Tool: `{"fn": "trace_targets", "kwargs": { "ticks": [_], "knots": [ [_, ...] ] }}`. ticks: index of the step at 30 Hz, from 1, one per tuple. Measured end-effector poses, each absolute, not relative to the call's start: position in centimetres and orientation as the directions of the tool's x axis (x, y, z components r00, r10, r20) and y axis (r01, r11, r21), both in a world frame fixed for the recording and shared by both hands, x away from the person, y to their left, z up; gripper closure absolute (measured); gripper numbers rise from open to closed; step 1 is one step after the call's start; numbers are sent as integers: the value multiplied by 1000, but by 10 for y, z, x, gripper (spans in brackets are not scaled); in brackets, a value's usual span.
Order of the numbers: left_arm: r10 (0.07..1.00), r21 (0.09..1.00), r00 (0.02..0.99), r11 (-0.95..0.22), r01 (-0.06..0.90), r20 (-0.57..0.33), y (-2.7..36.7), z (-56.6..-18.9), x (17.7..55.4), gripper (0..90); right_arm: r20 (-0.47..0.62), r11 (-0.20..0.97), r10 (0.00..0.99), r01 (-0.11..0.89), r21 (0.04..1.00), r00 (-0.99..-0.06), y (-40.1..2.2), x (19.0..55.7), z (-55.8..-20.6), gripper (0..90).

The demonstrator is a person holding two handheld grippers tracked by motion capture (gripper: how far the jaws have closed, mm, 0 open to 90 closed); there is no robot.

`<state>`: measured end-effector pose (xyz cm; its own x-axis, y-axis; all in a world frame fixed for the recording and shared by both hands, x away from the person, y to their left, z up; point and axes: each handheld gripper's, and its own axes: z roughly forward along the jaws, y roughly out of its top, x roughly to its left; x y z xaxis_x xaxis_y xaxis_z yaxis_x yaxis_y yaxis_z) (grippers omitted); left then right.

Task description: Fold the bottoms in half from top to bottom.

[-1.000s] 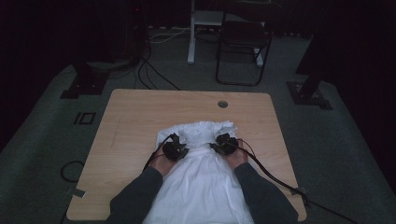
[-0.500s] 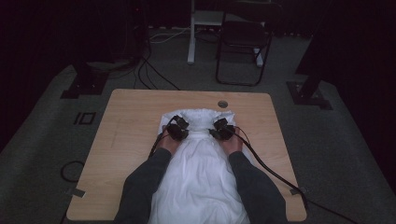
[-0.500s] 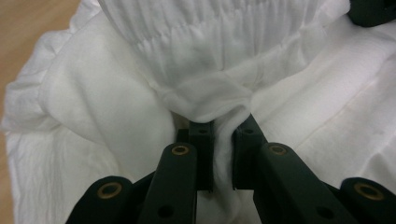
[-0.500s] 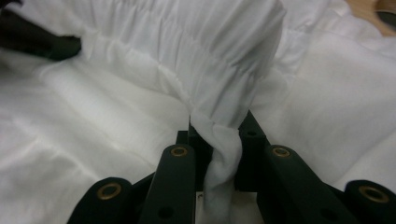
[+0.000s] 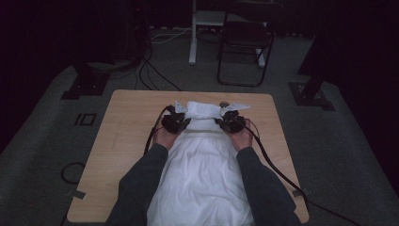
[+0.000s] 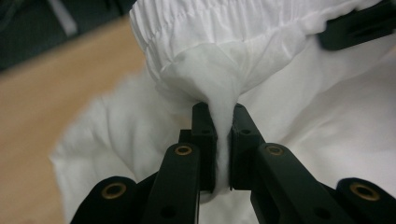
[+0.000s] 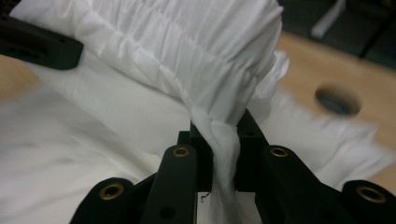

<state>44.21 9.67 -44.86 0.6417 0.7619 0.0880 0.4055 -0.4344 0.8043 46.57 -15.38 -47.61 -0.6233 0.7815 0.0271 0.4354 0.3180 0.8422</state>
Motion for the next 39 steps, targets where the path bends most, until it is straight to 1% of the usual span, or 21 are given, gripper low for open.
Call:
{"fn": "trace_targets", "kwargs": {
  "ticks": [2,5,6,7,8,9,12,15,18,20,23,24,25,26,29,31,36,39],
  "knots": [
    [743,832,662,-428,354,100,98,-429,426,838,14,302,769,382,873,-640,-161,452,-453,814],
    [713,859,690,-426,284,125,99,-408,400,838,-22,305,750,316,898,-661,-168,432,-429,814],
    [702,862,699,-432,267,135,99,-403,391,838,-36,309,743,295,904,-668,-171,424,-423,814],
    [702,862,699,-432,267,135,99,-403,391,838,-36,309,743,295,904,-668,-171,424,-423,814],
    [679,858,717,-454,242,157,99,-400,373,838,-45,315,735,282,906,-676,-173,416,-419,815],
    [672,853,723,-463,240,161,98,-401,366,838,-60,328,717,261,908,-694,-177,398,-415,815],
    [654,844,744,-471,259,137,101,-413,345,838,-48,345,693,272,898,-719,-179,377,-425,815],
    [643,822,761,-475,314,81,101,-437,329,837,-31,374,673,304,877,-739,-179,357,-445,815],
    [631,757,775,-524,392,36,94,-478,313,837,-13,421,658,353,835,-753,-178,342,-475,815],
    [614,696,789,-579,424,29,88,-504,307,835,-2,457,652,390,800,-759,-176,335,-496,814],
    [607,635,794,-626,454,30,83,-531,307,834,38,476,645,441,761,-763,-176,329,-522,813],
    [601,619,796,-650,441,64,82,-538,309,834,54,479,643,456,750,-764,-175,328,-530,812],
    [594,622,801,-656,427,76,83,-540,311,833,70,481,640,470,740,-766,-174,327,-536,810],
    [592,623,802,-658,423,80,84,-540,316,833,73,486,639,475,733,-766,-173,326,-538,809],
    [586,594,797,-696,404,144,87,-537,329,833,104,472,640,496,729,-762,-168,328,-538,805],
    [591,582,789,-706,404,169,91,-535,343,833,109,474,640,502,723,-761,-162,331,-539,800],
    [626,579,758,-692,430,185,101,-534,372,829,127,474,642,521,710,-756,-145,351,-552,803],
    [653,584,733,-676,450,192,102,-534,383,828,89,484,645,496,721,-759,-139,370,-554,807]
  ]
}}
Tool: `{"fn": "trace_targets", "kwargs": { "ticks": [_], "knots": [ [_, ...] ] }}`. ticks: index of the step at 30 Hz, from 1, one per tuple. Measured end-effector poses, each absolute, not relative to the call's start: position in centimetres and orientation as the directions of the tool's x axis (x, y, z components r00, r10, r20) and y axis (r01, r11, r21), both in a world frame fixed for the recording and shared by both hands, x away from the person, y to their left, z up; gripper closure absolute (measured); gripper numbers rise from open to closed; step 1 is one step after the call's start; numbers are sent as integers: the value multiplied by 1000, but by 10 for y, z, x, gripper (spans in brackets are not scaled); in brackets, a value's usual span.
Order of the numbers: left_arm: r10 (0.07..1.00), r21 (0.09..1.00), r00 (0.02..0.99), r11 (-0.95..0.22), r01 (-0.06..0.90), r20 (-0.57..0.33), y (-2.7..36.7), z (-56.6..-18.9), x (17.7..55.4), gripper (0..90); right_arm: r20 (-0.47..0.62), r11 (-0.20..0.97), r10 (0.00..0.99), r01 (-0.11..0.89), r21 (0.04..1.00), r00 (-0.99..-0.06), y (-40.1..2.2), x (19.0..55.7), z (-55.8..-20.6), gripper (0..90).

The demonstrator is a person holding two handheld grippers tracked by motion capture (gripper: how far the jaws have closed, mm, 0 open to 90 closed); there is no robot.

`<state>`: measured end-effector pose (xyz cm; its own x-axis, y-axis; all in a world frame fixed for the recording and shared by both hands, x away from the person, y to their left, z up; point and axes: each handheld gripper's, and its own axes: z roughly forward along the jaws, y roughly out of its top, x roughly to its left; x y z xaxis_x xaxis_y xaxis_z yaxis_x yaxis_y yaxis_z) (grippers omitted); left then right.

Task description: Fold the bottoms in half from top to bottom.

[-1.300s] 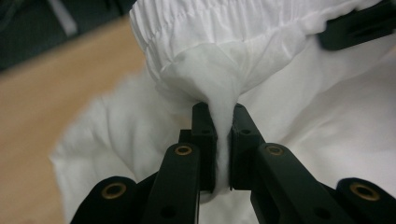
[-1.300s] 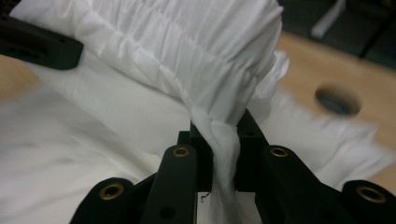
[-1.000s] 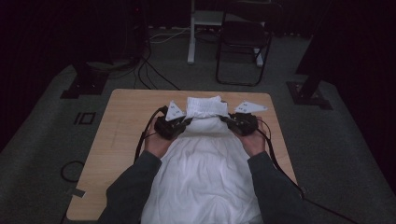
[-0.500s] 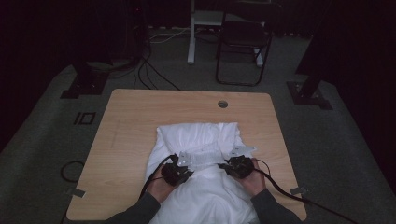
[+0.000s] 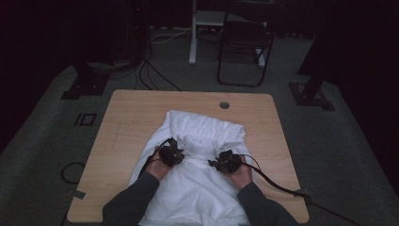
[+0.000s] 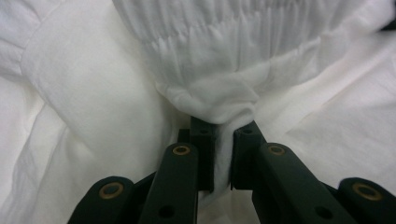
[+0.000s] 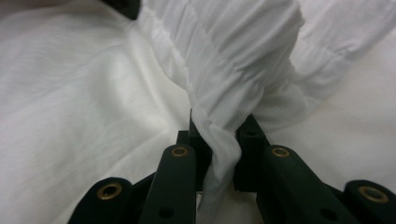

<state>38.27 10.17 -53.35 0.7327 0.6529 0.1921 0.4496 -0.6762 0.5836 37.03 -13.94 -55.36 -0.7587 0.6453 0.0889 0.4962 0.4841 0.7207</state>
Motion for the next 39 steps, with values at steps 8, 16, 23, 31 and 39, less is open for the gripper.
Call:
{"fn": "trace_targets", "kwargs": {
  "ticks": [8,16,23,31,39],
  "knots": [
    [712,626,678,-616,478,182,104,-537,401,828,52,457,710,516,724,-702,-132,426,-551,804],
    [758,648,622,-576,498,196,111,-539,432,828,64,438,730,537,722,-681,-119,453,-549,800],
    [827,696,551,-463,548,116,112,-542,452,825,103,365,777,577,731,-622,-118,472,-551,800],
    [812,756,582,-408,512,44,120,-519,440,844,90,356,743,506,786,-663,-130,460,-531,811],
    [763,882,645,-334,333,45,123,-445,387,845,30,291,713,334,896,-701,-155,423,-464,813]
  ]
}}
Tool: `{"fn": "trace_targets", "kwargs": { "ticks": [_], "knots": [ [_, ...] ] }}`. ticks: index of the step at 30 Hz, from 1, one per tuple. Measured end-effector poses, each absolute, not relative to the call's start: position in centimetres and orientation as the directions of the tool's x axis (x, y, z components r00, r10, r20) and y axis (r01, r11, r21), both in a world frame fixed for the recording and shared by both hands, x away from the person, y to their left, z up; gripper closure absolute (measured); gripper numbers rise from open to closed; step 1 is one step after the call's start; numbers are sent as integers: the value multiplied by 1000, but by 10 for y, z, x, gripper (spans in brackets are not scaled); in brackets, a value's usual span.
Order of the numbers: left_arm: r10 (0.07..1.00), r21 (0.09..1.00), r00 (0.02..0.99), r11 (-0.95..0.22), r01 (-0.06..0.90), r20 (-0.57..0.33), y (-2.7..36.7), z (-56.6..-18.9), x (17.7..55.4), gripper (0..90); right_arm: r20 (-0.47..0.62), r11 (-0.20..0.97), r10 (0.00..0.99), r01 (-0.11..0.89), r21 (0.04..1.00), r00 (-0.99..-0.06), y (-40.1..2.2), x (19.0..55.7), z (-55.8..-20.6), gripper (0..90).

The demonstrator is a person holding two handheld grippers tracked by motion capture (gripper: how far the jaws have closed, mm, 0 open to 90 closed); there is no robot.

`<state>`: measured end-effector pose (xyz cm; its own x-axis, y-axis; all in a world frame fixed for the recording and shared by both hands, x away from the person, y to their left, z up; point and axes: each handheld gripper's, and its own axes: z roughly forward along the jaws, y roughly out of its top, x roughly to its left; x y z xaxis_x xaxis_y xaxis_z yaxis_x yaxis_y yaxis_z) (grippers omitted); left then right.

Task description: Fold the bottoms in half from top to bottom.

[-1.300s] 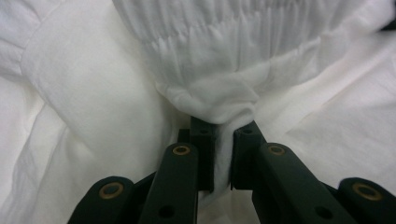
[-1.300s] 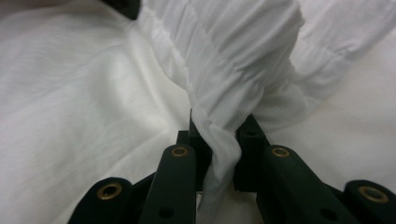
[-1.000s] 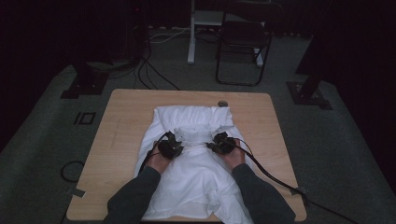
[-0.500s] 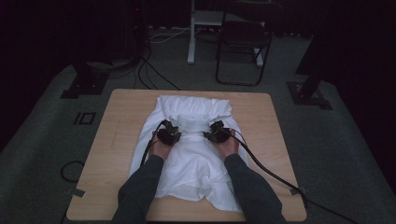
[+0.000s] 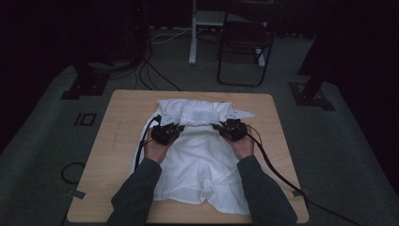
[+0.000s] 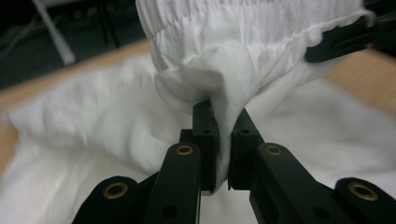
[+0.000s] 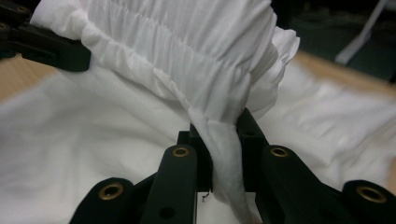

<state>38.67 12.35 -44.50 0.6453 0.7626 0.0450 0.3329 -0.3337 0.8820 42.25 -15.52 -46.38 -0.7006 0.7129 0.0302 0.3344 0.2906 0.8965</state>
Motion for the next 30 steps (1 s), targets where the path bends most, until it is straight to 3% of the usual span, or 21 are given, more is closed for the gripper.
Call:
{"fn": "trace_targets", "kwargs": {
  "ticks": [4,7,11,16,21,23,24,25,26,30],
  "knots": [
    [732,907,680,-322,272,55,127,-424,358,844,-10,287,689,259,922,-725,-163,392,-440,812],
    [715,895,697,-342,288,49,129,-432,342,843,-32,314,669,244,918,-743,-164,370,-439,813],
    [702,844,712,-386,373,7,132,-481,332,841,-33,385,645,287,877,-763,-159,354,-471,812],
    [706,766,707,-434,473,-36,132,-536,332,835,55,430,636,413,803,-769,-153,348,-531,811],
    [712,738,699,-434,517,-71,132,-555,335,814,84,443,647,463,768,-758,-148,344,-560,805],
    [710,728,699,-437,528,-81,132,-551,335,724,97,435,656,481,761,-748,-148,345,-558,749],
    [710,732,700,-436,524,-78,133,-548,333,656,111,428,661,495,756,-742,-149,346,-557,676],
    [710,732,700,-436,524,-78,133,-548,333,612,111,428,661,495,756,-742,-149,346,-557,676],
    [715,747,695,-418,517,-81,136,-538,329,580,131,429,651,504,749,-748,-152,345,-553,502],
    [725,809,681,-337,483,-104,151,-511,327,569,143,379,619,453,807,-772,-164,337,-529,386]
  ]
}}
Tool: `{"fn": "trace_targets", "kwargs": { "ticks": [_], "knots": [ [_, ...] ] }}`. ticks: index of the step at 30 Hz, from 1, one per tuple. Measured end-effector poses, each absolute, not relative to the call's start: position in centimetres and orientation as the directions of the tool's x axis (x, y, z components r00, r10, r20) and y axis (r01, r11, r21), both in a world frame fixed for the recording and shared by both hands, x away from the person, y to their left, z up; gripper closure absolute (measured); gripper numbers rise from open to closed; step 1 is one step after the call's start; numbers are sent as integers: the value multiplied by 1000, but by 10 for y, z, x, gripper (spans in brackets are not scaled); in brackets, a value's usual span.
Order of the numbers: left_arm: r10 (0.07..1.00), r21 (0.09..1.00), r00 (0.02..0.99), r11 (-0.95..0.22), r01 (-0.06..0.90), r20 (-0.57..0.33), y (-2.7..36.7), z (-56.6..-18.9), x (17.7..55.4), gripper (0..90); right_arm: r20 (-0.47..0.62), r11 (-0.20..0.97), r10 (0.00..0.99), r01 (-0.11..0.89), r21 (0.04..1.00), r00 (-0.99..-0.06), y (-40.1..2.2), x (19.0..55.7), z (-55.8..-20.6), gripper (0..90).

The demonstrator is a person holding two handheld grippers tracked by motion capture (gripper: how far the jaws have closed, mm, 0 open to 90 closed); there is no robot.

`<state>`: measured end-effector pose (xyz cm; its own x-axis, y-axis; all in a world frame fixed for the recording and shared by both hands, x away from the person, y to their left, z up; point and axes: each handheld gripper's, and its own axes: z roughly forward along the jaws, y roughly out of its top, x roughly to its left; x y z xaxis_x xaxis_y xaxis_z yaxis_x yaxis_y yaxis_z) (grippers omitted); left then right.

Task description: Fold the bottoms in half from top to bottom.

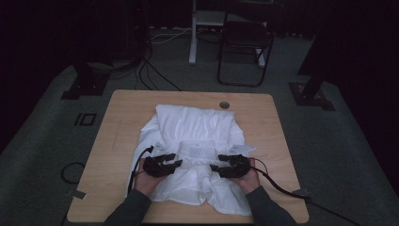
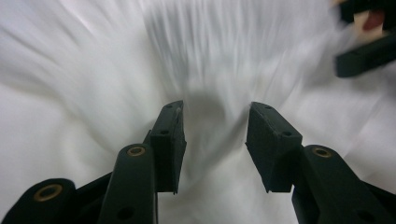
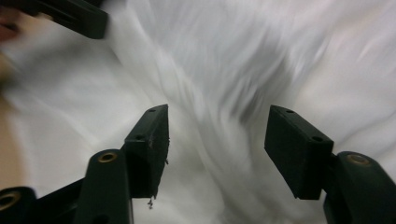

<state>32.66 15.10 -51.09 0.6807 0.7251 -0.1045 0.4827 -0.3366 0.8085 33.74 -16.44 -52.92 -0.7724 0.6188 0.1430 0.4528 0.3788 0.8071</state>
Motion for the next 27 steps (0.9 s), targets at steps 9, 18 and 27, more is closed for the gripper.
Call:
{"fn": "trace_targets", "kwargs": {
  "ticks": [9,18,27],
  "knots": [
    [794,783,593,-284,553,-131,150,-501,375,900,190,260,717,510,820,-671,-179,380,-505,890],
    [779,708,612,-354,611,-138,120,-543,398,885,191,334,750,612,717,-633,-155,421,-551,794],
    [602,759,789,-454,466,-125,119,-537,357,784,235,276,595,470,838,-768,-181,381,-529,746]
  ]
}}
